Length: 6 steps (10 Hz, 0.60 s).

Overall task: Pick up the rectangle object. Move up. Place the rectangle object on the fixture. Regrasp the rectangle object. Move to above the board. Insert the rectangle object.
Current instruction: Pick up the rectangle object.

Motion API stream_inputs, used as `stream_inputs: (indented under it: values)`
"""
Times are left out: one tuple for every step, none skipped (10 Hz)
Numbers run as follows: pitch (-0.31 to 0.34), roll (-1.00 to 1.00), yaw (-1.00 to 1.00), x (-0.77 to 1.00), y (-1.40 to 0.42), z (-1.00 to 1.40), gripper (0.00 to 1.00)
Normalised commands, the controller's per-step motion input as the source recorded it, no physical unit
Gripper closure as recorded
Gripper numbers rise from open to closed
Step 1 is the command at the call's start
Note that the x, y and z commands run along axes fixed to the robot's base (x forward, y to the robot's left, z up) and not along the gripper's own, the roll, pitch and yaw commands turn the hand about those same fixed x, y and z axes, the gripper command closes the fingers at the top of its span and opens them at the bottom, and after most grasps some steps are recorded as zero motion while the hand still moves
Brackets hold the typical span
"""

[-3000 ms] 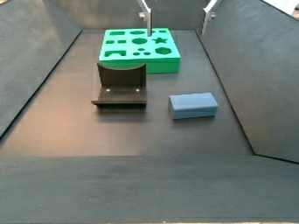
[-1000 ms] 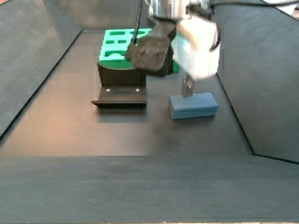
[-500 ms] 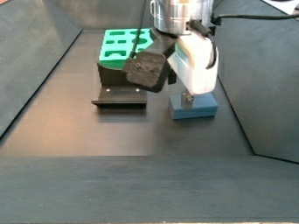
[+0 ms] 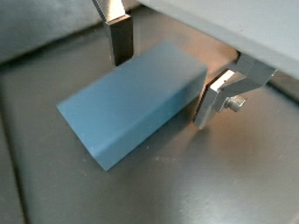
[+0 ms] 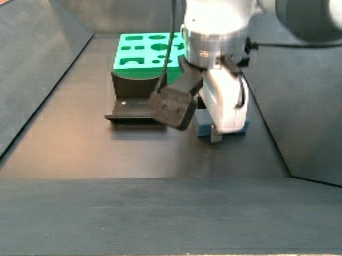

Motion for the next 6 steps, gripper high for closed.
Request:
stream_inputs:
  values:
    - [0.000,0.00,0.00,0.00,0.00,0.00,0.00]
    - [0.000,0.00,0.00,0.00,0.00,0.00,1.00]
    - [0.000,0.00,0.00,0.00,0.00,0.00,1.00]
    - [0.000,0.00,0.00,0.00,0.00,0.00,1.00]
    - [0.000,0.00,0.00,0.00,0.00,0.00,1.00]
    - [0.000,0.00,0.00,0.00,0.00,0.00,1.00]
